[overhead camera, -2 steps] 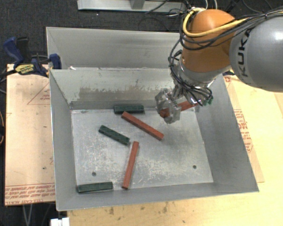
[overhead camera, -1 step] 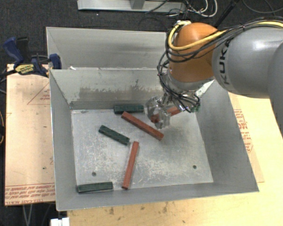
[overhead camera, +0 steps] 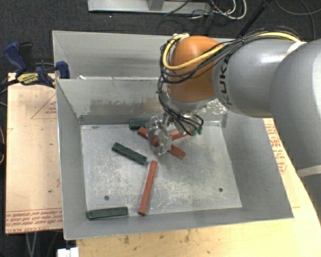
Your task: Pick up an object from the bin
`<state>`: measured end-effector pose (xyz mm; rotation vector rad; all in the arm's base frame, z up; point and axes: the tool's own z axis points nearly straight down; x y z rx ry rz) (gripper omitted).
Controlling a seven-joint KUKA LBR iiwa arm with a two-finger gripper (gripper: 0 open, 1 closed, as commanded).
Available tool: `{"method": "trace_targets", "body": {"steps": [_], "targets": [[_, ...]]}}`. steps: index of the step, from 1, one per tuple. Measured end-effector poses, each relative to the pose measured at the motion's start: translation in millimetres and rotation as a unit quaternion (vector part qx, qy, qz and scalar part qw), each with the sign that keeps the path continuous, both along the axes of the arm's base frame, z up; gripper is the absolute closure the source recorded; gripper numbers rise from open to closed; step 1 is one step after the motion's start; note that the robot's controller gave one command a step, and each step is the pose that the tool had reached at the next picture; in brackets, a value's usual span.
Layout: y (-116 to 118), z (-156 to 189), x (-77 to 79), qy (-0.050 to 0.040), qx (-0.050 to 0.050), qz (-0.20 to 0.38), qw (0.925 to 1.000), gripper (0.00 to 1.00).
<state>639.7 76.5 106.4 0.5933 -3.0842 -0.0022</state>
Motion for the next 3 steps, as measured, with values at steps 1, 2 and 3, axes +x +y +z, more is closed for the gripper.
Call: {"method": "trace_targets", "body": {"steps": [1, 2, 3], "targets": [[-9.0, 50.1, 3.4, 0.0016, 0.001, 0.005, 1.0, 1.0], [-17.0, 30.3, 10.9, -0.0078, 0.001, 0.003, 1.0, 1.0], [-17.8, 52.9, -4.3, 0.0035, 0.0, 0.003, 1.0, 1.0]]}}
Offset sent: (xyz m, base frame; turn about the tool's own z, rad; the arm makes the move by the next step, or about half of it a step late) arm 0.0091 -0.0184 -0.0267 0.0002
